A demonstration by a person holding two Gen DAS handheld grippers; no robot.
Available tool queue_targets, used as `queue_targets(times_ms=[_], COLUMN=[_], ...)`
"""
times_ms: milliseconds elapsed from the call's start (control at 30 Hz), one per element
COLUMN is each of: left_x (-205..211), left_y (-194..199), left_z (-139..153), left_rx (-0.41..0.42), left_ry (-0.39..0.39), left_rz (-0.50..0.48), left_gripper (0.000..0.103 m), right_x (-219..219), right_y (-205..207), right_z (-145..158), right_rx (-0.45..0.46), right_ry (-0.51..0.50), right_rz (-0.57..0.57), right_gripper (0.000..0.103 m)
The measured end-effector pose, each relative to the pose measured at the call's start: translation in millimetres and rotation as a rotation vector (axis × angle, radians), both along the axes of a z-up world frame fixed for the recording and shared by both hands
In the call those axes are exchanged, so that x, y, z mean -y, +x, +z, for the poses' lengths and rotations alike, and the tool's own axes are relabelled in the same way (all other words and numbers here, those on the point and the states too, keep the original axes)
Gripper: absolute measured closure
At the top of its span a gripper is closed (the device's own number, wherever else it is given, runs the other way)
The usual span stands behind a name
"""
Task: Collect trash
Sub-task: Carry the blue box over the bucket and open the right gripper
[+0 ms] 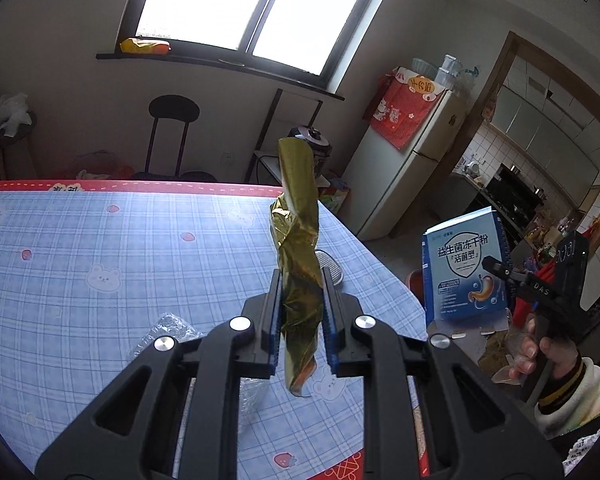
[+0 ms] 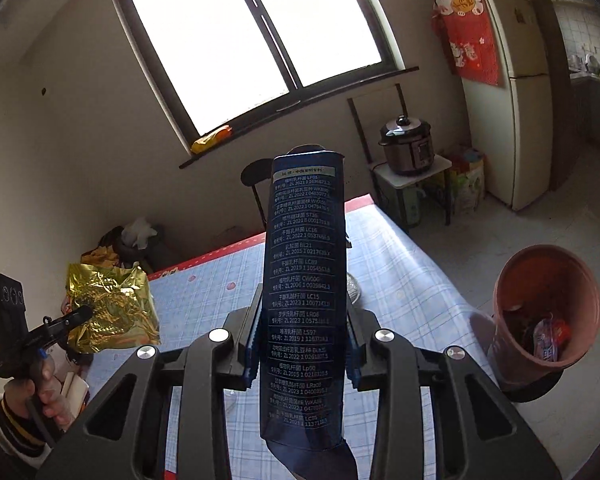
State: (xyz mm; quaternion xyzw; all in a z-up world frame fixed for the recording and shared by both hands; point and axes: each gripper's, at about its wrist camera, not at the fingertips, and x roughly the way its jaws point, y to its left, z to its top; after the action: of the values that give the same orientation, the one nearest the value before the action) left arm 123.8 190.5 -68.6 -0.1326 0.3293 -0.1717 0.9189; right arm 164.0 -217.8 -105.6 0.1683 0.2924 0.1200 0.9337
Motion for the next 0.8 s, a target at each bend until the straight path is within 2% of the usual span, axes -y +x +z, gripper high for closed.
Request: queue_targets(times_ms=[233,433,600,800], left_x=[47.6,98.7,136.1,161.6], left_y=[-10.3,-13.0,-12.6,-18.3], left_z=[34.1,40.8,42.9,44.1], left_rx=[0.070,0.083,0.082,0.088], left_ry=[-0.009,-0.016,-0.010,0.007], left_rz=[0.037,0.052,0.056,0.095], left_gripper=[0.082,0.082,0.082,0.082], right_x=[94.7,174.1,226.1,264.3], right_y=[-12.8,-13.5,-2.7,15.9], right_z=[30.9,36.5,28.8,8.8], right_rx=[0.073,0.087,0.065,0.024], right_ry=[-0.049,-0.096,-0.106,-0.076], right_rz=[-0.100,-0.175,-0.219,-0.242], right_gripper=[0.069,0.069,0.069,0.069])
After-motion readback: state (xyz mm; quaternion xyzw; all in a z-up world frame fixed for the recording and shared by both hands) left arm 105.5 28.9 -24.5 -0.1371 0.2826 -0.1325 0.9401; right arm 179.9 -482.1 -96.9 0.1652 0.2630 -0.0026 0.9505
